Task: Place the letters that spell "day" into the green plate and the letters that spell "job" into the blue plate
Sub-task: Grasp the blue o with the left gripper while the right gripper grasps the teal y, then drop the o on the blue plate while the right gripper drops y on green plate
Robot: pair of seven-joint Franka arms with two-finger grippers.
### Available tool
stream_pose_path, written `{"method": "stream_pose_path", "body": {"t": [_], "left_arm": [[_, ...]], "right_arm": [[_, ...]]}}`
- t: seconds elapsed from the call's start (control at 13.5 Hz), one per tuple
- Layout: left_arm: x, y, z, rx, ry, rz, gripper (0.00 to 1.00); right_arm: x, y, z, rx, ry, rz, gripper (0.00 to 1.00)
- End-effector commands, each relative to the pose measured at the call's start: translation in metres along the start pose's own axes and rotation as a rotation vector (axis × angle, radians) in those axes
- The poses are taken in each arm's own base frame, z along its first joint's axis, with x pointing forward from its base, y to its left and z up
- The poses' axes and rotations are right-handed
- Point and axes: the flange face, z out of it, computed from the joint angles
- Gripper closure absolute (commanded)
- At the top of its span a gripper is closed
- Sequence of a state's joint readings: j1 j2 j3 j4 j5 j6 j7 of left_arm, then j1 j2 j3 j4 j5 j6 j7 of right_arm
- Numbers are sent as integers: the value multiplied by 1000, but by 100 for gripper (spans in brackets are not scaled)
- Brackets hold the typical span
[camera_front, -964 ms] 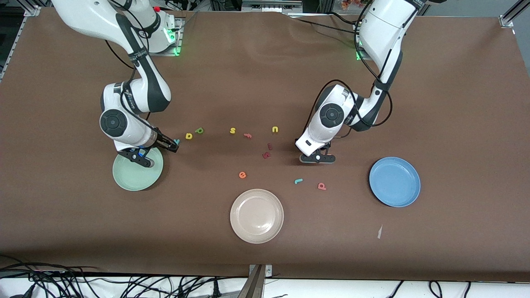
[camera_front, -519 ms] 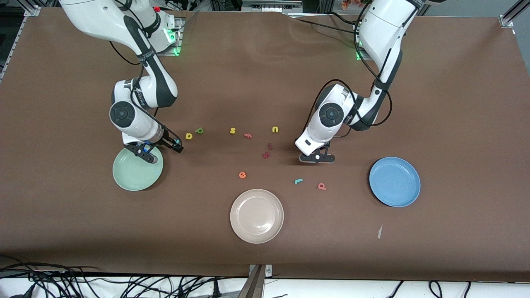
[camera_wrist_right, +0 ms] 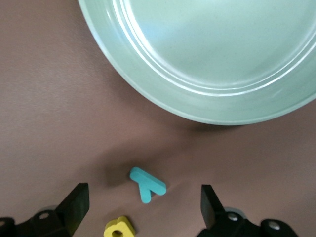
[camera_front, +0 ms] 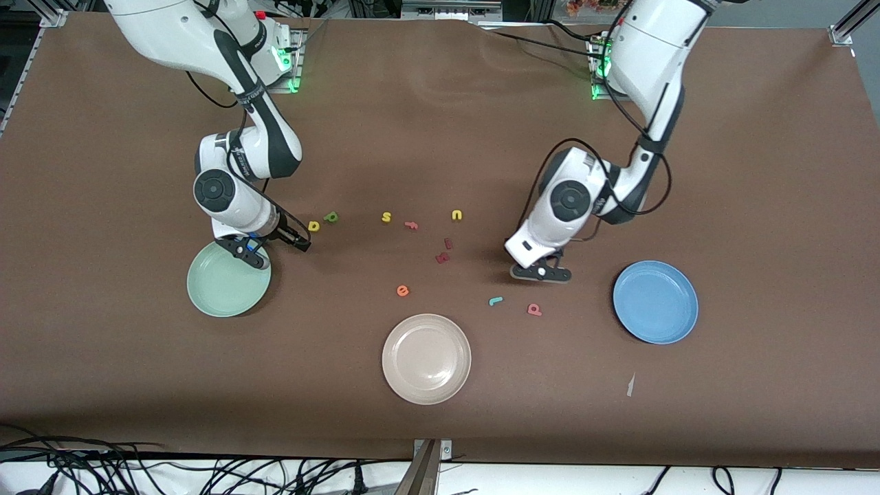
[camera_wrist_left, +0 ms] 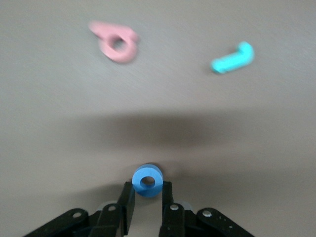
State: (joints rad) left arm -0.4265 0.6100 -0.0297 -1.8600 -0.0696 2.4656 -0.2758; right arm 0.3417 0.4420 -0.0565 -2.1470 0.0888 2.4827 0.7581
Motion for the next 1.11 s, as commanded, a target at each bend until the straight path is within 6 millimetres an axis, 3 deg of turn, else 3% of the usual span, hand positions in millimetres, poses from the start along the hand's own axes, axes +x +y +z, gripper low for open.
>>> {"method": "stream_pose_path", "body": {"t": [0.0,0.07,0.22,0.3,0.59,0.67,0.74,0.82,1.04], "left_arm": [[27,-68,-38,0,-19,141,100],[38,-98,-49,-3,-35,184,100],[51,-136,-60,-8,-29,272,100],[58,-156,-58,11,-25,325,100],[82,-208,-55,82,-15,509,100],[89,-219,-54,83,-7,540,84],[93,-222,-51,82,-4,553,35],[93,-232,-54,72,3,531,0],[99,-220,-62,55,29,519,0]], "right_arm": [[-4,1,9,7,-3,18,1],[-4,1,9,7,-3,19,5],[-4,1,9,6,-4,72,25],[-4,1,9,6,-3,94,40],[-9,-3,10,4,-4,94,58],[-9,-3,10,4,-4,102,71],[-9,-3,11,3,-5,102,79],[-9,-3,13,0,-6,100,87],[-9,-3,14,-1,-7,101,100]]}}
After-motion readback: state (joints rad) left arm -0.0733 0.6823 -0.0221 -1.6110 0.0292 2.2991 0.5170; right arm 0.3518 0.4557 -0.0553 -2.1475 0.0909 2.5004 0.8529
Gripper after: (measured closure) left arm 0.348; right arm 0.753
